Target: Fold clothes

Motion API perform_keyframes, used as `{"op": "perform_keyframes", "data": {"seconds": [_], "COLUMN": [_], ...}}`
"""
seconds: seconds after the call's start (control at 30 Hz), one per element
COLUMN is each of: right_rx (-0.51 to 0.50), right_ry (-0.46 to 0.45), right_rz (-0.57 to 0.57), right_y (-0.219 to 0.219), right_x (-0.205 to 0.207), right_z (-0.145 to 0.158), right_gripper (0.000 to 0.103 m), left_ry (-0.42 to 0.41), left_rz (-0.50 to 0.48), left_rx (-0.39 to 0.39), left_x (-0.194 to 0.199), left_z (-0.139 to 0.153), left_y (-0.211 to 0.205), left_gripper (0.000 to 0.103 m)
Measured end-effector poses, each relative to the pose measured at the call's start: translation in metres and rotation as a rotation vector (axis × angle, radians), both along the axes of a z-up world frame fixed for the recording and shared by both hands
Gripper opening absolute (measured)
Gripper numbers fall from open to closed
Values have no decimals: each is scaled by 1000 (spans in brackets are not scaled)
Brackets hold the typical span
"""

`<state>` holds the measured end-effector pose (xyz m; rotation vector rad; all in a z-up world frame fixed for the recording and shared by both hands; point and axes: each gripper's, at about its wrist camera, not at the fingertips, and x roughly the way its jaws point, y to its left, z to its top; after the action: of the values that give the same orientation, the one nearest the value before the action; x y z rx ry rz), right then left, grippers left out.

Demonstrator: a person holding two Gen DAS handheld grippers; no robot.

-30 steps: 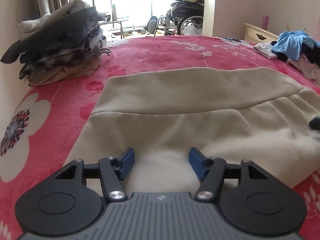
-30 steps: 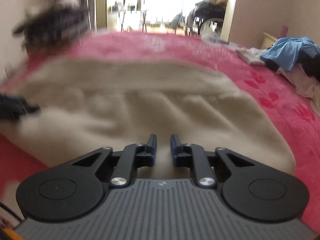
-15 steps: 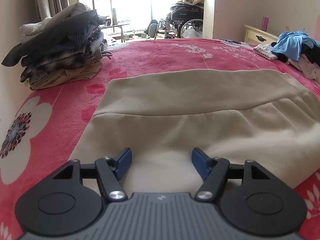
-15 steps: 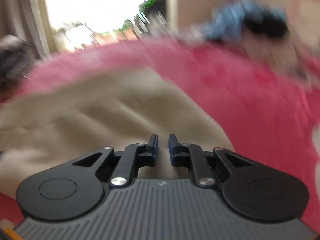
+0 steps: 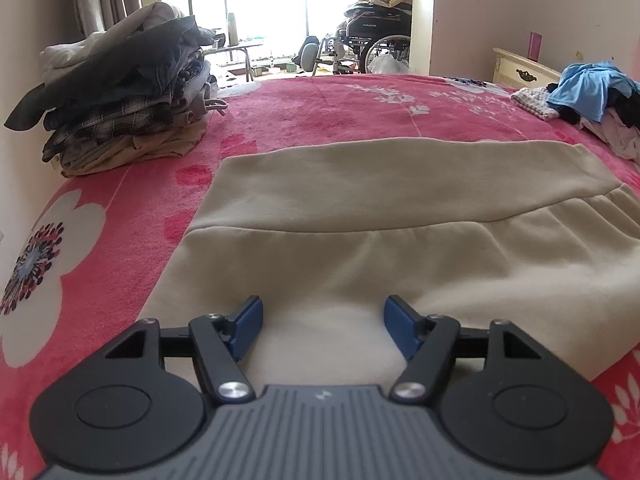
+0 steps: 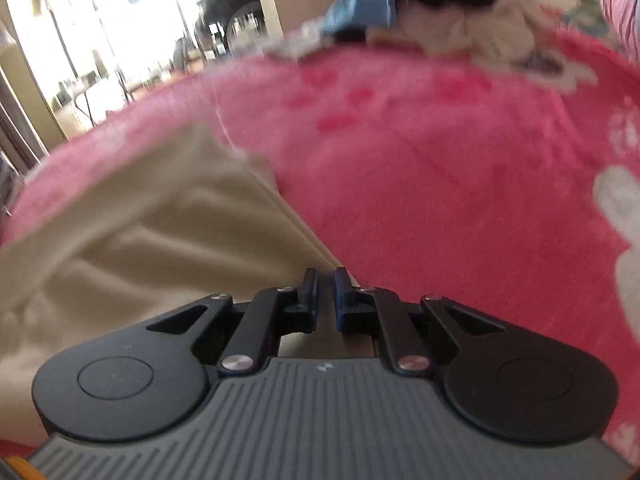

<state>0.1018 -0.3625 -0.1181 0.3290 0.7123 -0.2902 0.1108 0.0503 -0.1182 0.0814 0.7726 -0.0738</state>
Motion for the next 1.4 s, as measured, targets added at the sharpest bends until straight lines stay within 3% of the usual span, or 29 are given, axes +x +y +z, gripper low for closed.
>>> {"op": "perform_keyframes", "data": {"seconds": [0.13,0.27,0.3,0.43,0.57,0.6,0.67,0.7,0.8,1.23,1.33,1.4], "right_rx": [-36,20,17,-70,-85,-90,-115,-118,-121,-81,-59,-48], "right_ry": [-28,87,77,-81,-264,-270,-208,-128,-18,-23,-178,-210], "right_rz": [-27,-38,-48,-25,170,233,323,348,384,434,481,542], "right_y": [-2,-10,-10,12,55,70,95,104,113,142,155,168], "right_x": [-11,-6,-5,-20,-32,-31,-23,-16,-1,2,-12,-15], "right_z": [10,-13,-12,27,58,57,43,27,-6,17,45,47], "right_gripper": [8,10,10,11,11,11,11,11,9,13,13,13], "left_ry": [-2,1,1,0,1,3,4,4,3,-3,-9,-11], "left_rz": [-3,0,1,0,1,1,1,1,3,1,-5,-6], "left_rx": [4,5,4,-1,-1,-1,-2,-2,-2,-18,-16,-16], "left_x": [0,-1,-1,-1,0,0,0,1,1,0,-1,-1], "left_z": [0,-1,-1,-1,0,0,0,1,1,-1,-1,-1], "left_y": [0,-1,-1,0,0,0,1,0,0,3,3,4], "left_gripper": [70,70,71,71,71,71,71,71,71,72,72,72]}}
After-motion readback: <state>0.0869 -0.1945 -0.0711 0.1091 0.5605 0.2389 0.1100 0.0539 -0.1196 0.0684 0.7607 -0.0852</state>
